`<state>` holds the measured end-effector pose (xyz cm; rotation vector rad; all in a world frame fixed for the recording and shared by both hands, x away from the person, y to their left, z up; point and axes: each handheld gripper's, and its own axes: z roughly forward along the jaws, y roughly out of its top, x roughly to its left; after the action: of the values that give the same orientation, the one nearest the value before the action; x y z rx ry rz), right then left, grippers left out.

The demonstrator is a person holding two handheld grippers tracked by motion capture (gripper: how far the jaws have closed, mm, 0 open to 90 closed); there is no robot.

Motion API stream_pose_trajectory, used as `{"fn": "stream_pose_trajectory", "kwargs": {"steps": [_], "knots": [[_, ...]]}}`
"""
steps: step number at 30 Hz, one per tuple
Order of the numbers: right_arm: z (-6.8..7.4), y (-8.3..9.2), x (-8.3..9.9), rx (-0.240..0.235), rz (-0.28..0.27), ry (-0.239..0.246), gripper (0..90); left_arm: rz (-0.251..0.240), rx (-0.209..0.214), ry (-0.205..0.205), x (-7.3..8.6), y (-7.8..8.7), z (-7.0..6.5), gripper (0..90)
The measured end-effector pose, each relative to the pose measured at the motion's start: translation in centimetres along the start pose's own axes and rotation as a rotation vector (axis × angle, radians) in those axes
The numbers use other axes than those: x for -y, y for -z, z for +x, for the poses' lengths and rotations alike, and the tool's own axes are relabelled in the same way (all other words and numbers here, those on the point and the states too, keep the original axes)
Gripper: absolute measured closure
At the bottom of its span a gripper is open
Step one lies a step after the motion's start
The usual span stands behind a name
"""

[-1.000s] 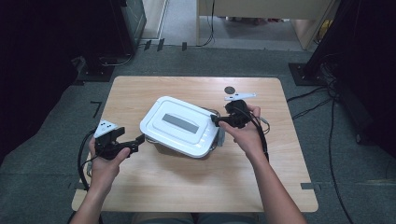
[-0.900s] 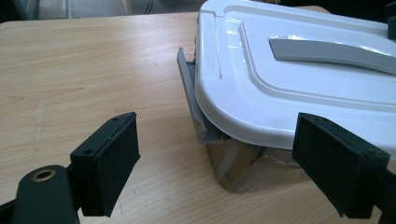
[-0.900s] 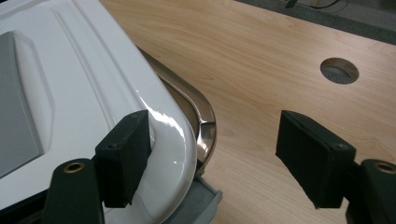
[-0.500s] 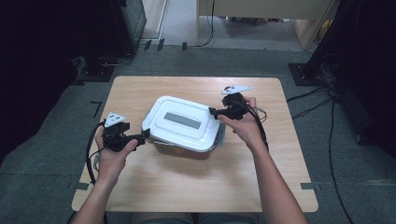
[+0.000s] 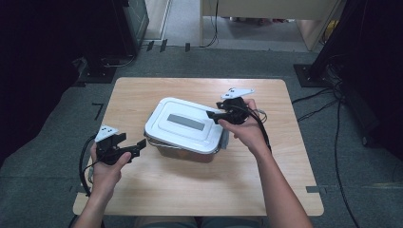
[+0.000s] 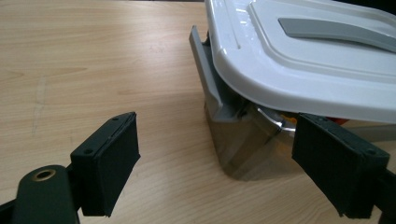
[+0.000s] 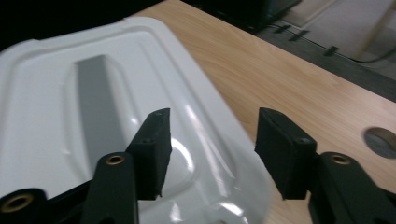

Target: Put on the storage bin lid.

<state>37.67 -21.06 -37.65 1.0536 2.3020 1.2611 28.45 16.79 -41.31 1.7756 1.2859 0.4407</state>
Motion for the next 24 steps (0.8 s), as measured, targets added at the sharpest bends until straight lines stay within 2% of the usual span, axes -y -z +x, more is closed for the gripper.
{"fn": "stream_pose_trajectory", "kwargs": {"steps": [4,7,9,11,15,18,20,23,24], "knots": [[2.5,-1.4,-0.9,-0.118,0.015,0.058,67.0,0.007,-0.006,0.004,0.7,0.3,0.4,14.6],[4.3,-2.7,-2.0,-0.154,0.014,0.089,81.6,0.009,-0.005,0.021,1.3,0.3,0.7,14.6],[5.0,-3.6,-2.7,-0.137,0.017,0.102,86.6,0.019,-0.007,0.017,1.6,0.3,0.8,14.8],[5.2,-4.5,-3.2,-0.130,0.024,0.097,87.5,0.019,-0.006,0.014,1.7,0.3,0.9,14.8],[5.4,-6.7,-3.6,-0.166,0.084,0.091,84.1,0.011,-0.006,0.017,1.7,0.6,1.1,14.8],[5.7,-6.9,-3.8,-0.214,0.089,0.117,85.0,0.007,-0.007,0.021,1.8,0.8,1.3,14.8],[5.8,-6.9,-3.8,-0.267,0.098,0.120,85.3,0.006,-0.008,0.021,1.8,0.9,1.3,14.8],[5.8,-6.5,-3.8,-0.282,0.113,0.117,83.5,0.008,-0.010,0.022,1.8,0.9,1.5,14.8],[5.8,-6.5,-3.9,-0.270,0.110,0.110,80.2,0.008,-0.011,0.023,1.8,0.9,1.5,14.8]]}}
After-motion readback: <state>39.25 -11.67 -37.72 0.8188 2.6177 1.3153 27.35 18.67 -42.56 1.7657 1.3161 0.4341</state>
